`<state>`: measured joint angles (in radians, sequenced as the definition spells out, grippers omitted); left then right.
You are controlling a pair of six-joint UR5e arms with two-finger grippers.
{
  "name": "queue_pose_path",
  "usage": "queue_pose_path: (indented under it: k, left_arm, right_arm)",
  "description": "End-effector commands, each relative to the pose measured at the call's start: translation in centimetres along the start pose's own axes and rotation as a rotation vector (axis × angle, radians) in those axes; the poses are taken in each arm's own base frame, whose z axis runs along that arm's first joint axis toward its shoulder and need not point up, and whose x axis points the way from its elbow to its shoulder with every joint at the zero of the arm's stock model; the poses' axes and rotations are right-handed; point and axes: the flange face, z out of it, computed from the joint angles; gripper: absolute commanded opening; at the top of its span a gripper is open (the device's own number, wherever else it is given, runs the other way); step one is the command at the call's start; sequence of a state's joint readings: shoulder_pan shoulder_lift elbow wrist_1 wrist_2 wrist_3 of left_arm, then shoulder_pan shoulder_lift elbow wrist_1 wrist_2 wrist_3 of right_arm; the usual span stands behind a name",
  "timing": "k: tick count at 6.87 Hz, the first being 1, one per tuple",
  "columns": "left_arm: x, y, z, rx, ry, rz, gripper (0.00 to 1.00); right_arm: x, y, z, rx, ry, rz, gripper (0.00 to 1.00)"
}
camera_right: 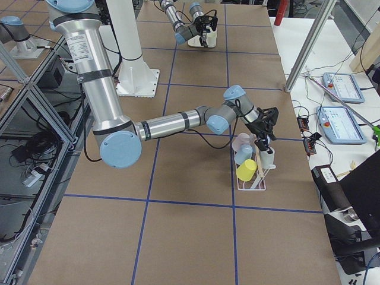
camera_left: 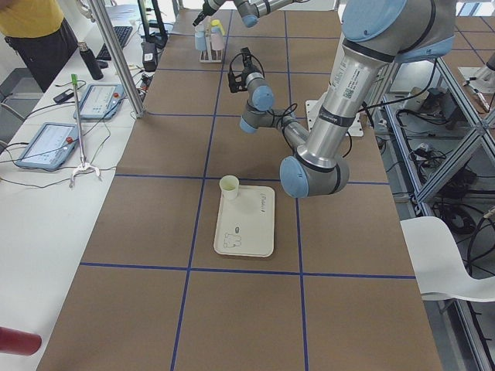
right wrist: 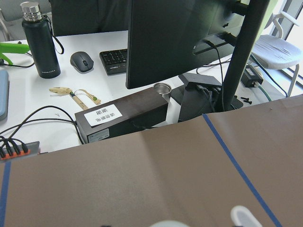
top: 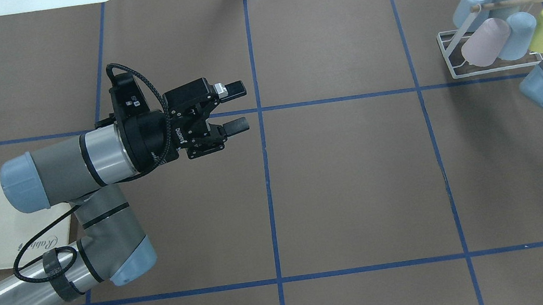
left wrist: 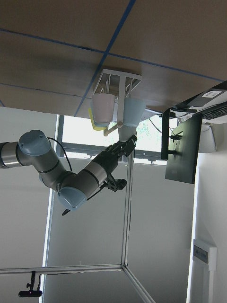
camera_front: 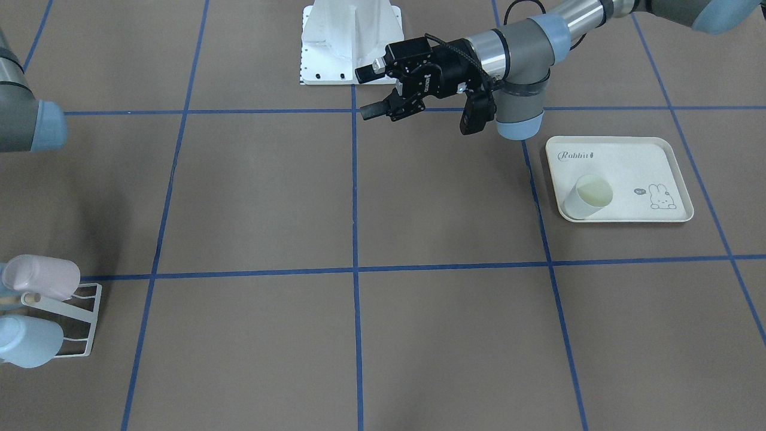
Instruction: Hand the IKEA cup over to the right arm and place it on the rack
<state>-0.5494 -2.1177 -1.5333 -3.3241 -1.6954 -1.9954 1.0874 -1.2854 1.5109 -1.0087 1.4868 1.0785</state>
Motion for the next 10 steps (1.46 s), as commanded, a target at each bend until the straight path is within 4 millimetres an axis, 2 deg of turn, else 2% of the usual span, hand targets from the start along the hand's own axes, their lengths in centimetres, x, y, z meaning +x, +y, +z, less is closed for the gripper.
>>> queue_pose_path:
  k: [1, 3, 4, 5, 6, 7, 8, 10]
  left_arm:
    - [1.4, -0.8, -0.6, 0.004, 0.014, 0.089, 1.0]
    - [0.7, -3.9, -2.3, 0.072, -0.092, 0.356, 0.99]
    - [0.3, -5.7, -4.3, 0.105, -0.179, 0.475, 0.99]
    - [0.8, -8.8, -7.8, 0.107, -0.294, 0.606, 0.99]
    - [1.9, -11.8, -11.9, 0.092, -0.386, 0.717, 0.99]
    - [3.2, -15.5, -16.8, 0.116, -0.483, 0.81, 0.98]
    - [3.4, -17.8, -20.7, 0.103, -0.604, 0.909, 0.98]
    - [2.5, -21.0, -25.3, 0.084, -0.889, 1.007, 0.98]
  right_arm:
    - [-1.2, -0.4, -1.6, 0.011, -0.037, -0.002, 1.0]
    - [-3.9, -0.8, -5.7, 0.029, -0.118, -0.007, 1.0]
    - [-5.3, -0.4, -7.8, 0.022, -0.172, 0.012, 1.0]
    - [-7.2, 0.4, -10.4, -0.029, -0.24, 0.091, 1.0]
    - [-8.6, 1.3, -14.1, -0.065, -0.273, 0.124, 1.0]
    - [-9.6, 2.8, -18.0, -0.102, -0.288, 0.13, 1.0]
    - [-10.4, 4.7, -20.4, -0.142, -0.302, 0.166, 1.0]
    - [-10.1, 8.2, -23.6, -0.202, -0.344, 0.184, 1.0]
